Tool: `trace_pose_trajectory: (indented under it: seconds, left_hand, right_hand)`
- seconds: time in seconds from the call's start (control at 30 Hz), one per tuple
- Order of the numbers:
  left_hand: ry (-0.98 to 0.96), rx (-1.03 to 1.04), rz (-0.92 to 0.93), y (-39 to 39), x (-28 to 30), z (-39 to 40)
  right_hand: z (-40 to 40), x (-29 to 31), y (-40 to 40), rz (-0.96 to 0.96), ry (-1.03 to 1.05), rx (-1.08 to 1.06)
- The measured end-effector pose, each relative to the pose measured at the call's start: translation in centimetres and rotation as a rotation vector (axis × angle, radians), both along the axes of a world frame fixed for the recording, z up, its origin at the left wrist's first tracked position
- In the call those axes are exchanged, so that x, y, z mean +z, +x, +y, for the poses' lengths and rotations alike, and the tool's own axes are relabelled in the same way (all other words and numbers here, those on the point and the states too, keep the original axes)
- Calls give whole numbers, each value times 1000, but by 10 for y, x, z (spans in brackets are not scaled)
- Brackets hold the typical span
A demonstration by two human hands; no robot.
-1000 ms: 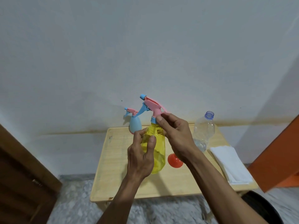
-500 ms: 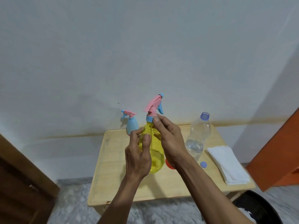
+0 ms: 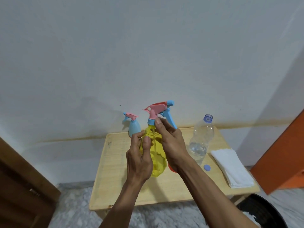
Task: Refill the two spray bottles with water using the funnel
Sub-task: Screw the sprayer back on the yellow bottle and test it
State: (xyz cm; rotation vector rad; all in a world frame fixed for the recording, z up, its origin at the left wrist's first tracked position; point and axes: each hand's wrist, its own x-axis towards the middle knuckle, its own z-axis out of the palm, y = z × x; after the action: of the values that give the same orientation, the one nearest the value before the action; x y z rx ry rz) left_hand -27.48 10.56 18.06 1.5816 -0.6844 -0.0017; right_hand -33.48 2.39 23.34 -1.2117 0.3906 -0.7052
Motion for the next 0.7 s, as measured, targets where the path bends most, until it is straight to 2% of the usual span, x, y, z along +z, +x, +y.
trace_pose_trajectory:
  seconds: [0.1,0.47,0.7]
  left_hand:
    - [5,0,-8,0,1,0]
    - [-14,-20,-3,4,-5,3]
    - [16,-8,-8,6,-8,5]
  right_hand:
    - [-2,-1,2,20,-58,-54]
    - [2,-2,4,0,-60,8]
    - [3,-4,7,19,-109,-50]
